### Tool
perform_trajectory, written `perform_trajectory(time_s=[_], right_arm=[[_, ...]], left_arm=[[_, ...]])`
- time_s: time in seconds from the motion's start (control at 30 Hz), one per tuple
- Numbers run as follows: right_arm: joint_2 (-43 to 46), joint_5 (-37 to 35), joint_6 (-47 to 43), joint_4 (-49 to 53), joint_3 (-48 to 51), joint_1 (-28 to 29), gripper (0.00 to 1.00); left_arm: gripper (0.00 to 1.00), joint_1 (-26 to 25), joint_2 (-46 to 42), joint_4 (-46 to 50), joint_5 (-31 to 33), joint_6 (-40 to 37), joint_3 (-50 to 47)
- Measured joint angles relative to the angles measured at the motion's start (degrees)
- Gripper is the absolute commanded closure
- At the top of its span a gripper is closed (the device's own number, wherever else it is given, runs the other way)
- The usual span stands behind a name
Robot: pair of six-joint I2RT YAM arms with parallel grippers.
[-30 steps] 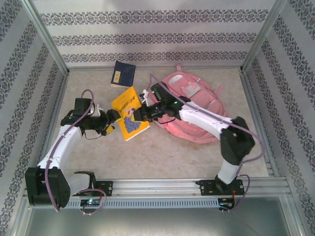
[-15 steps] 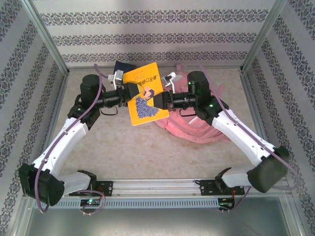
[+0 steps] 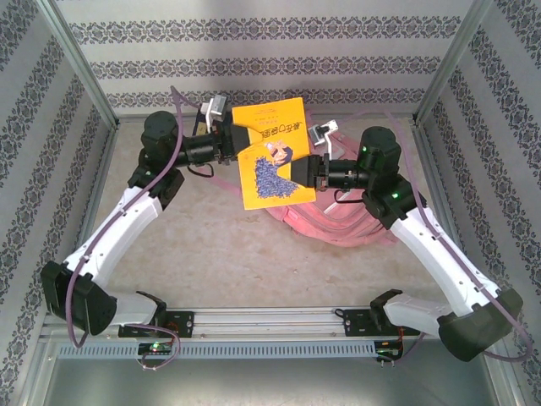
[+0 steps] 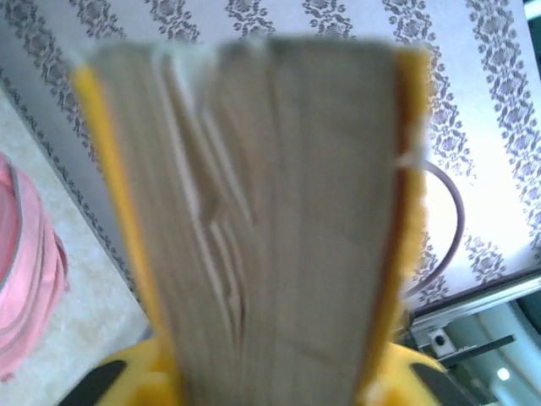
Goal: Pack the student bag
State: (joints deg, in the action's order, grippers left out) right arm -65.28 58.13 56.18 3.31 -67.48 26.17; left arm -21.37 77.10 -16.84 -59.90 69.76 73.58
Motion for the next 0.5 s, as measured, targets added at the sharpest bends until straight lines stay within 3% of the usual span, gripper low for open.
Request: perform_trajectory(time_s=[0.03, 0.13, 0.17, 0.2, 0.3, 0.4, 0.5], right_arm=[[0.39, -0.04, -0.09, 0.11, 0.15, -0.5, 0.97], [1.53, -0.35, -0.22, 0.81, 0.39, -1.42, 0.8], [1.84, -0.55, -0.46, 1.42, 0.39, -1.77, 0.69], [1.99, -0.81, -0.68, 1.95, 0.39, -1.86, 0.5], [3.26, -4.26, -2.91, 4.04, 0.42, -2.54, 0.21], [7.96, -11.52, -3.93, 3.52, 3.1, -3.21, 0.17], [15.47, -19.21, -1.42, -4.94, 11.63, -3.23, 0.09]], left_arm=[[1.0, -0.24, 0.59, -0.52, -0.13, 0.13, 0.55], [1.0, -1.11, 2.4, -2.01, -0.57, 0.42, 1.7], [1.0, -1.25, 2.73, -2.14, -0.72, 0.48, 1.84], [1.0, -1.46, 2.93, -2.14, -0.7, 0.59, 1.9], [1.0, -2.27, 3.23, -1.55, -0.22, 0.31, 1.9], [1.0, -2.67, 3.32, -1.14, 2.93, 0.17, 1.9], [1.0, -2.71, 3.43, -2.82, 8.52, 1.44, 1.88]])
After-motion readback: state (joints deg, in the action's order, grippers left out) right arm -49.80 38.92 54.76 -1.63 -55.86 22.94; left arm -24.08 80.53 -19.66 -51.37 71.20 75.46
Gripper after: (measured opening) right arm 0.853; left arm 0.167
